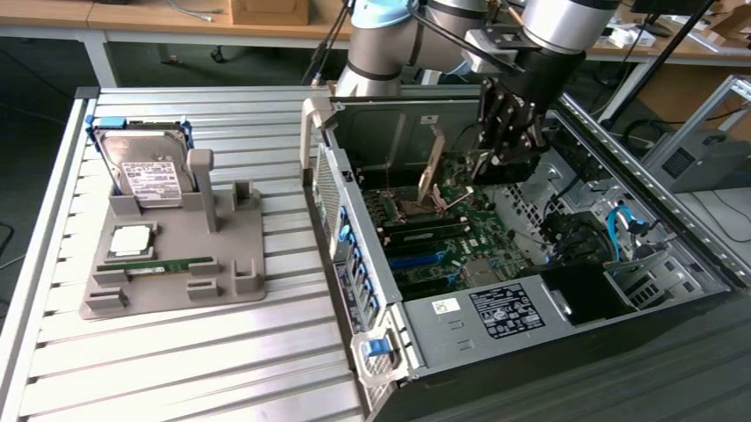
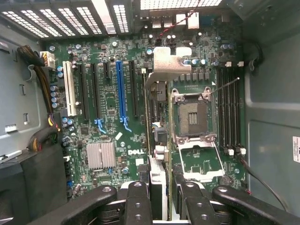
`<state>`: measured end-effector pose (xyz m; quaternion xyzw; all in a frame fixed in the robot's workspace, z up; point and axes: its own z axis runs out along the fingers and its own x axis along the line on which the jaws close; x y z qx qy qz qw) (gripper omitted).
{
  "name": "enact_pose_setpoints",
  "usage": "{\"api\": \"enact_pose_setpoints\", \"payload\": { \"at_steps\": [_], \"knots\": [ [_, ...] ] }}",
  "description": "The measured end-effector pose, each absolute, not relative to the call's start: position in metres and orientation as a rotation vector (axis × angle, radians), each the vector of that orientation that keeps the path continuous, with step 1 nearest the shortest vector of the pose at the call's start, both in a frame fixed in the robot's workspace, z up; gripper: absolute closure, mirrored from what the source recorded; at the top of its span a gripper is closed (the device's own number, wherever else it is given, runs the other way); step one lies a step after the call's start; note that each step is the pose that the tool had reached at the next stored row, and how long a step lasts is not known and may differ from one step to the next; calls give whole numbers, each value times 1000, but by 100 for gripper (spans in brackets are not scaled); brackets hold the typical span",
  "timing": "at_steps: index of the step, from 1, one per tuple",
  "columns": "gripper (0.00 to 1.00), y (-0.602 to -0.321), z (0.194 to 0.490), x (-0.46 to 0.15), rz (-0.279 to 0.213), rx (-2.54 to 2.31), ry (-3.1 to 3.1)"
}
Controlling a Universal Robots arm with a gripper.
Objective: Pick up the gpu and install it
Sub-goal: 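Insert the gpu into the slot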
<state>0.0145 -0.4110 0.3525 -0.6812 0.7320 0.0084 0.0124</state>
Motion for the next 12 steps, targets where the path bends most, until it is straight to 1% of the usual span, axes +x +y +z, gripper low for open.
{"api": "enact_pose_setpoints", "payload": {
  "at_steps": [12],
  "knots": [
    [70, -413, 347, 11, 26, -2123, 2282]
  ]
}}
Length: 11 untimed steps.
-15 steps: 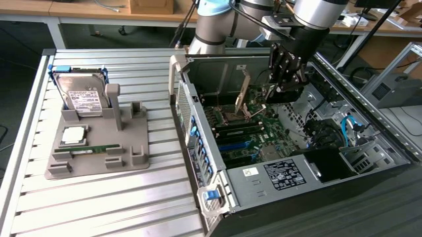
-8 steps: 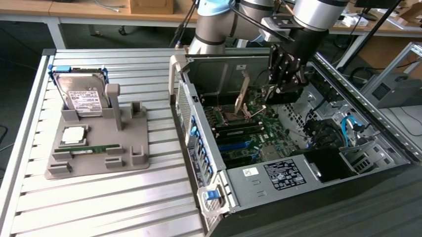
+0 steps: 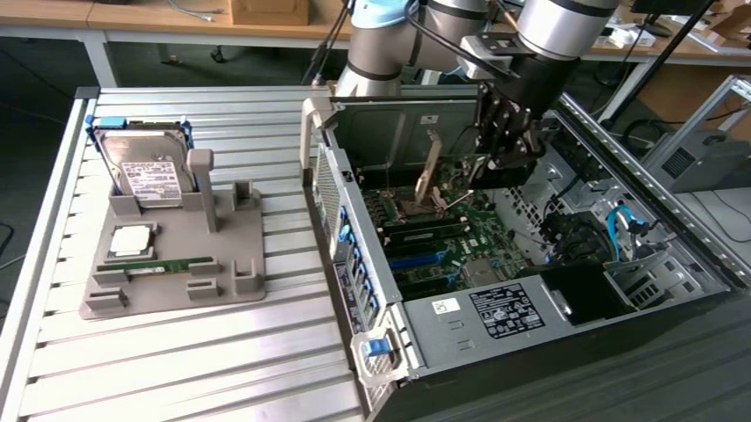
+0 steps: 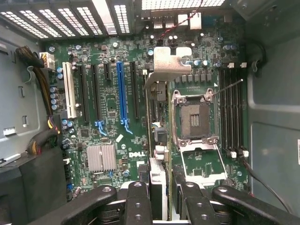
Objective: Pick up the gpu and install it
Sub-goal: 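Insert the gpu into the slot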
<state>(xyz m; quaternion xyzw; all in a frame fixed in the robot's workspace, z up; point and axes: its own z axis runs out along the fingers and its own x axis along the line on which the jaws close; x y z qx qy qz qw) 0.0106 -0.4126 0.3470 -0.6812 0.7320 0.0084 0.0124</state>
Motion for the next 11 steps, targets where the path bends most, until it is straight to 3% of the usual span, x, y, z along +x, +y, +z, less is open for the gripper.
{"api": "enact_pose_setpoints", "payload": {
  "at_steps": [11],
  "knots": [
    [70, -414, 342, 8, 26, -2123, 2282]
  ]
}}
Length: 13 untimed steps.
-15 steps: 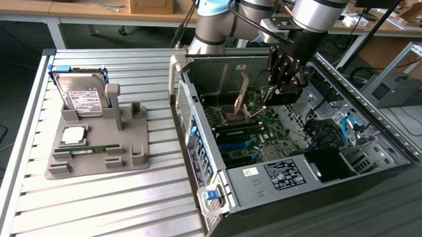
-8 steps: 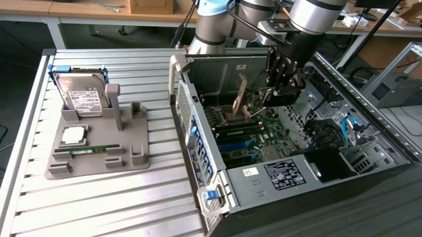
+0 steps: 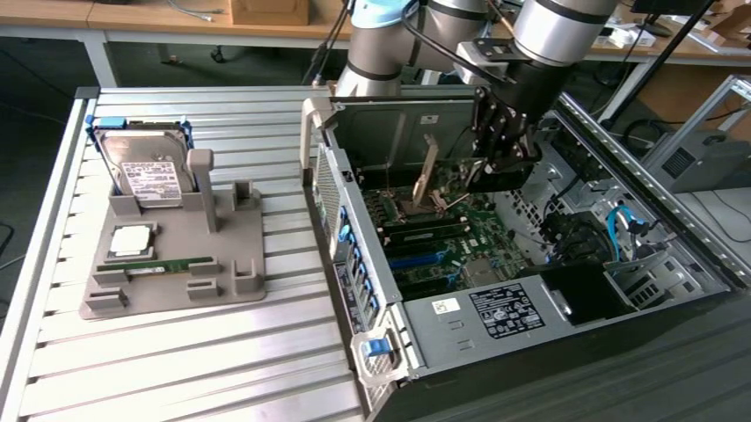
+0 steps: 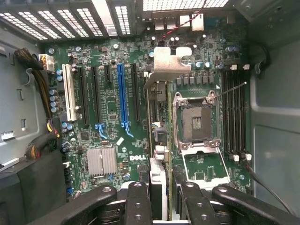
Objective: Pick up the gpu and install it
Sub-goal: 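Insert the gpu into the slot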
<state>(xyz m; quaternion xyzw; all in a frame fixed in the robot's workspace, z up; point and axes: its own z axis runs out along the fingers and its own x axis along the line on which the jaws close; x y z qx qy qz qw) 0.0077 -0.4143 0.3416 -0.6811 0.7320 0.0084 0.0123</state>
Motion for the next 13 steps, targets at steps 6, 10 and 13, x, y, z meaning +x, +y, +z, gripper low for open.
{"api": "enact_pose_setpoints", "payload": {
  "at_steps": [6, 10, 13],
  "knots": [
    [70, -417, 339, 8, 26, -2123, 2282],
    [70, -419, 337, 8, 26, -2123, 2282],
    [70, -421, 335, 7, 26, -2123, 2282]
  ]
}}
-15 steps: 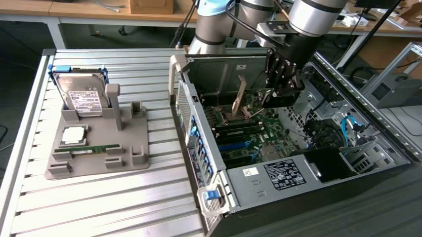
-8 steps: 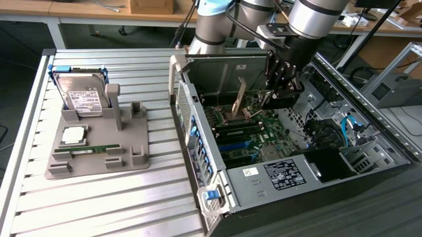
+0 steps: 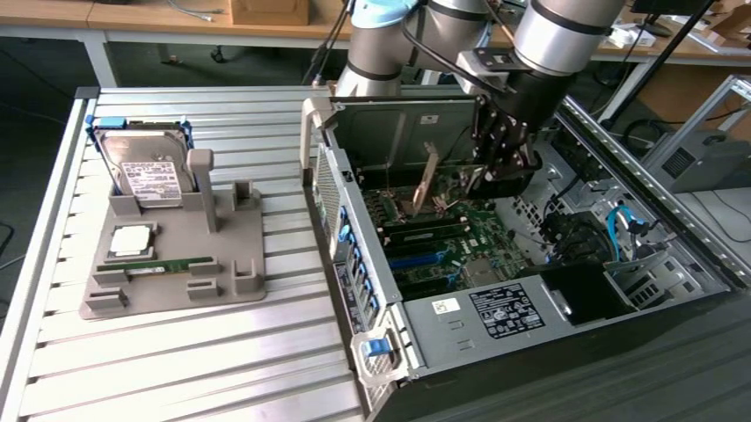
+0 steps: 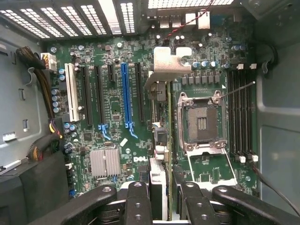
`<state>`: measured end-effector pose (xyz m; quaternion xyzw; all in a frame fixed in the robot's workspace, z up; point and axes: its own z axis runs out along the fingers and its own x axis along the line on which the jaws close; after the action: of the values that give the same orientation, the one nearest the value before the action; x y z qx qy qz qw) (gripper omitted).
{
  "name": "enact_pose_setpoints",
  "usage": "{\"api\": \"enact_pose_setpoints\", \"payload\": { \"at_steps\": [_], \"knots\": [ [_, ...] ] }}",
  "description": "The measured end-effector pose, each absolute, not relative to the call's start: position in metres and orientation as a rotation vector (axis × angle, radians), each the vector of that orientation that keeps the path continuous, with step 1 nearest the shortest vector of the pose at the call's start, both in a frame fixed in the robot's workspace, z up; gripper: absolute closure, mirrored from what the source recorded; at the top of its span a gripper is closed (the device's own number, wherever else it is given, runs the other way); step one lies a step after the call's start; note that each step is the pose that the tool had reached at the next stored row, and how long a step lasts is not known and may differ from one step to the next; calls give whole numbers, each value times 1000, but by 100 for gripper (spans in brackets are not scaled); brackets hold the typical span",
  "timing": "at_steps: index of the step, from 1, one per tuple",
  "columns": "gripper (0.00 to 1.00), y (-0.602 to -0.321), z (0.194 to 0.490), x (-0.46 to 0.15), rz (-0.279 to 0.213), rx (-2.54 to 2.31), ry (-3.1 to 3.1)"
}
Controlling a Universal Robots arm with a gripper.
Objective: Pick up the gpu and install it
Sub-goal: 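Insert the gpu into the slot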
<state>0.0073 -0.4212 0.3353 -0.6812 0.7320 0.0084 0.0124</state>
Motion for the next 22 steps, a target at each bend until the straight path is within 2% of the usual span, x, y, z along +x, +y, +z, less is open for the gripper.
{"api": "enact_pose_setpoints", "payload": {
  "at_steps": [22],
  "knots": [
    [70, -428, 327, 3, 26, -2123, 2282]
  ]
}}
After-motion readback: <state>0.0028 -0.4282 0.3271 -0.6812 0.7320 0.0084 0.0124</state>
